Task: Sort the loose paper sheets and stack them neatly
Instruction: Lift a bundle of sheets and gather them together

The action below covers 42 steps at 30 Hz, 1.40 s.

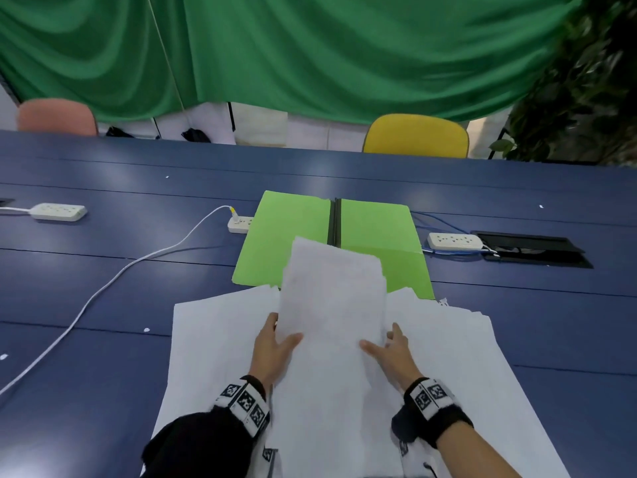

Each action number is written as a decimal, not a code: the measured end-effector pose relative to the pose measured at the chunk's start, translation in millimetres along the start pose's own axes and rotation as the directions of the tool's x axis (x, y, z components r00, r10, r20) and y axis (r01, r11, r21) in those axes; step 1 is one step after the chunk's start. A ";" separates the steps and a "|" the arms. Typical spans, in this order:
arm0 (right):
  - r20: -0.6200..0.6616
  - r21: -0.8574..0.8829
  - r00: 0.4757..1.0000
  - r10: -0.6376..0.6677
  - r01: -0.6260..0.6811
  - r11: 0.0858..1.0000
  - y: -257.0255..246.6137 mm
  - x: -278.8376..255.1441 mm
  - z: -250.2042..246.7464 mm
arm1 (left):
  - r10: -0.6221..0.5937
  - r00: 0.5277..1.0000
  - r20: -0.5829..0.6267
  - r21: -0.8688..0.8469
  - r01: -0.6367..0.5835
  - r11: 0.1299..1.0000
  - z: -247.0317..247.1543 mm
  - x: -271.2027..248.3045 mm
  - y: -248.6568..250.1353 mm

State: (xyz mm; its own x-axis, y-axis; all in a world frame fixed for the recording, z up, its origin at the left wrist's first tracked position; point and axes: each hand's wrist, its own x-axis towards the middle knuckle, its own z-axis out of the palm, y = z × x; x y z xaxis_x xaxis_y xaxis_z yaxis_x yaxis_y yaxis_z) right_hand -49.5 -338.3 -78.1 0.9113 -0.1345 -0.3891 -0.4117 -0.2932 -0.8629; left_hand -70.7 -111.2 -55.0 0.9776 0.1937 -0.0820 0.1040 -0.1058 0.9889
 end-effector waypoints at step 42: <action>0.011 -0.104 0.968 0.250 -0.248 0.963 4.9 53.6 -24.4 | -0.267 0.777 -0.570 0.628 0.622 0.469 -116.8 28.7 -49.9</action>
State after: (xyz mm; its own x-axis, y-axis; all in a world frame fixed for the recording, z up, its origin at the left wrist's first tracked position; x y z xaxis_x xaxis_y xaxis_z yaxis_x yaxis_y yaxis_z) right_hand -2.7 -370.1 -95.3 0.7794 -0.1927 -0.5961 -0.6223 -0.3480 -0.7012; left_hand -69.2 13.6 -92.3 0.6275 0.7348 -0.2575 0.7713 -0.5413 0.3349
